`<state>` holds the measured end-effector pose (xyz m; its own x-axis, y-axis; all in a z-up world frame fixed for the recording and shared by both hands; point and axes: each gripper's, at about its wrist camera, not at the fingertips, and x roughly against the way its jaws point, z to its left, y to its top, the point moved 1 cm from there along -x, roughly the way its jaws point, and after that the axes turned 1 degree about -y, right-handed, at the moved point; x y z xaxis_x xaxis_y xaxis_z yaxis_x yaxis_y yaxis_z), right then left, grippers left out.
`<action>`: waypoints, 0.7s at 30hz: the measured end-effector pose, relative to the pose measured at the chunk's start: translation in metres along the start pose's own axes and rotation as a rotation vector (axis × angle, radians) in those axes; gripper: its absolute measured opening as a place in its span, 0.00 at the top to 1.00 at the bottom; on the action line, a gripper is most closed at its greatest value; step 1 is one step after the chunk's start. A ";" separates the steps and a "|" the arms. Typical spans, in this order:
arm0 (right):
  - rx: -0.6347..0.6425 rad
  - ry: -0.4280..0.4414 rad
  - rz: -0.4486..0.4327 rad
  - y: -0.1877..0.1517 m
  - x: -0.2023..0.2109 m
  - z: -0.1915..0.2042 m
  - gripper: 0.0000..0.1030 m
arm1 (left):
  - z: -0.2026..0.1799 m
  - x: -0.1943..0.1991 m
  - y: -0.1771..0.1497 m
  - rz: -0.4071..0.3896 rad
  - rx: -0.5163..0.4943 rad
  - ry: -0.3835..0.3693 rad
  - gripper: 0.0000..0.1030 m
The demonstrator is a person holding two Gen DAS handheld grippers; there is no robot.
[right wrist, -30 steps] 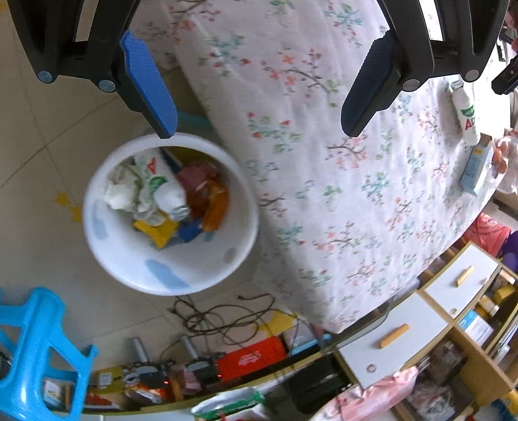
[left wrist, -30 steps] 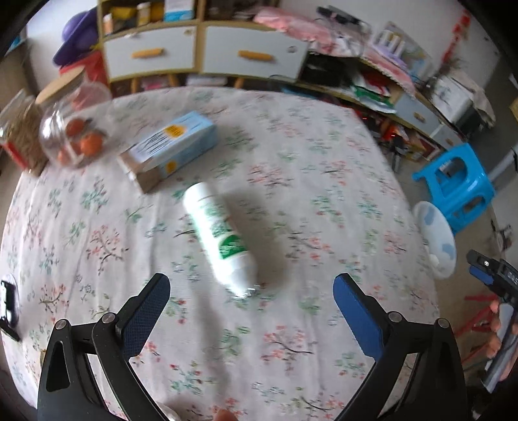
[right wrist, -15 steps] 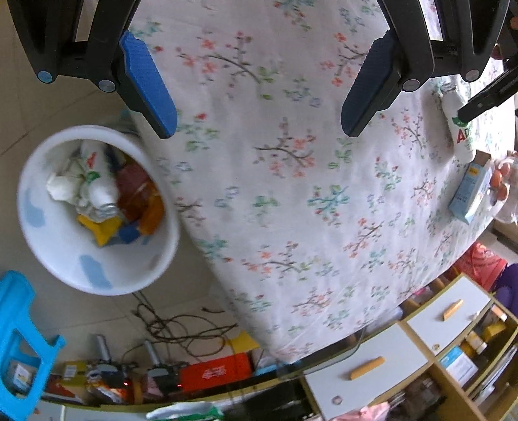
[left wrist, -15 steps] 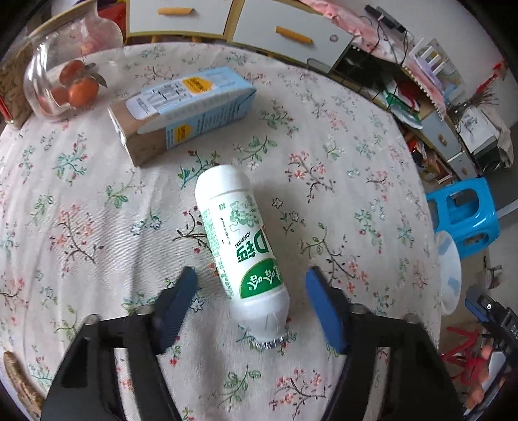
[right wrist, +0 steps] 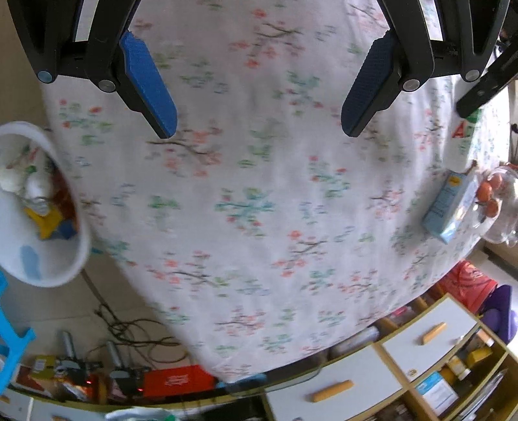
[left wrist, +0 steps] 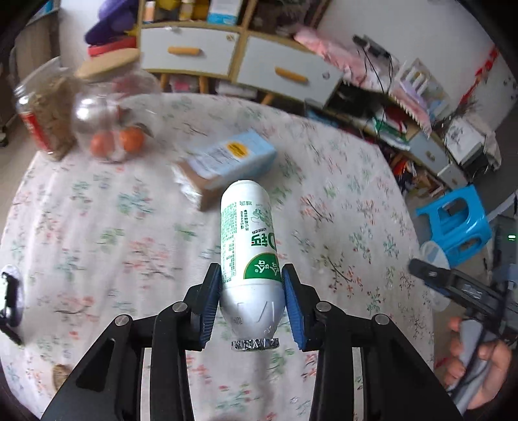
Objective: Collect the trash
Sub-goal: 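Grasp the blue-and-white milk carton with the right tool while the left tool holds the bottle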
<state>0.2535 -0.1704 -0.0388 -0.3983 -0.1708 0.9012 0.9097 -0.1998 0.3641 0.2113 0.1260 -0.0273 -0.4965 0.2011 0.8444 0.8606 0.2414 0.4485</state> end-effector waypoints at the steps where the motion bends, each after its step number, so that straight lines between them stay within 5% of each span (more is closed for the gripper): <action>1: 0.005 0.003 0.008 0.001 -0.004 0.008 0.15 | 0.006 0.005 0.001 -0.008 0.010 -0.002 0.61; 21: 0.048 0.143 0.108 0.028 -0.090 0.208 0.06 | 0.114 0.034 0.013 -0.059 0.128 0.093 0.61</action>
<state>0.3397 0.0399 -0.0609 -0.3072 -0.3245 0.8946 0.9514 -0.1273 0.2805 0.1927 0.2443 -0.0258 -0.5280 0.0955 0.8439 0.8058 0.3703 0.4622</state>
